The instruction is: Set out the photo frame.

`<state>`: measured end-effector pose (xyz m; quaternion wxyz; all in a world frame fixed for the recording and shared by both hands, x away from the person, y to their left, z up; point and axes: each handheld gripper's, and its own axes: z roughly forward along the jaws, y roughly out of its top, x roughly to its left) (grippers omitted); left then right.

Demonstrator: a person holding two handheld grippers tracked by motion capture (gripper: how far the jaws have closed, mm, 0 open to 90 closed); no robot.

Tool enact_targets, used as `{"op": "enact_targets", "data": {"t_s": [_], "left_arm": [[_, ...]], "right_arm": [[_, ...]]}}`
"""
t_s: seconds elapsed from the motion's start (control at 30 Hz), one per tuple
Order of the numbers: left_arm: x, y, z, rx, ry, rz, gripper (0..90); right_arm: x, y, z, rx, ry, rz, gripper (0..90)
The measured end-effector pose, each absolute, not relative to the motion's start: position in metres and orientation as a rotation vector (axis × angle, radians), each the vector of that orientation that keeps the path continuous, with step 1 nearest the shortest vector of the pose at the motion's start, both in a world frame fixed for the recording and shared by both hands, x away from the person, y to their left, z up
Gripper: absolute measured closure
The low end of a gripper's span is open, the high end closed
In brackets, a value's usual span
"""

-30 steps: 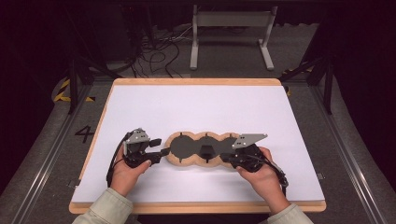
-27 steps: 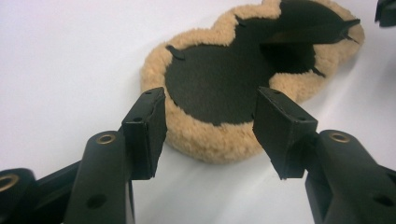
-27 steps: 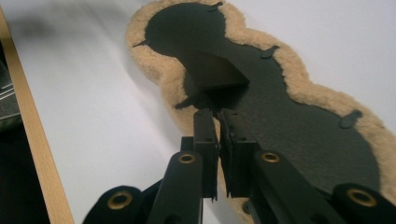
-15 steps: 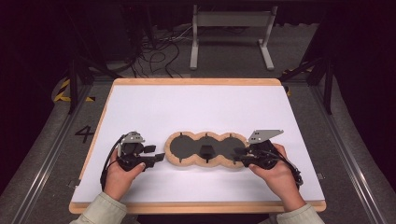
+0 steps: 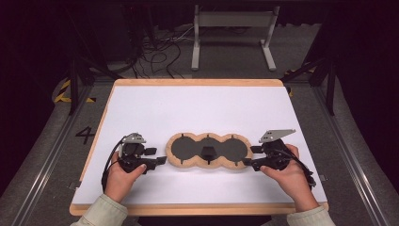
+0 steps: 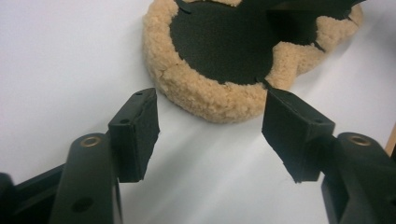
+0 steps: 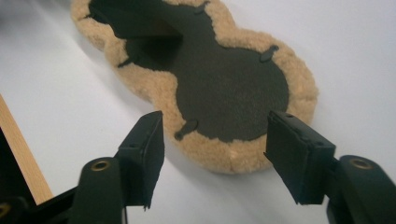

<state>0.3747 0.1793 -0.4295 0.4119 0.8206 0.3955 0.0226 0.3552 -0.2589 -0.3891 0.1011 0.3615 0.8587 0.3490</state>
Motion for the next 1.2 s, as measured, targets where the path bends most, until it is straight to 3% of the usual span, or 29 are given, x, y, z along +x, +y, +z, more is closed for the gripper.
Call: {"op": "enact_targets", "data": {"t_s": [0.23, 0.5, 0.83, 1.2], "left_arm": [[0.380, 0.175, -0.438, 2.085, 1.014, 0.038, 30.0], [0.384, 0.169, -0.444, 2.102, 1.016, 0.015, 21.8], [0.390, 0.161, -0.451, 2.118, 1.035, -0.014, 13.4], [0.393, 0.145, -0.455, 2.149, 1.015, -0.043, 12.7]], "right_arm": [[0.362, -0.264, -0.403, 1.152, 2.577, 0.991, 22.5], [0.367, -0.263, -0.418, 1.174, 2.607, 0.931, 13.4], [0.373, -0.261, -0.430, 1.214, 2.635, 0.877, 9.8], [0.376, -0.253, -0.439, 1.211, 2.675, 0.849, 6.9]]}}
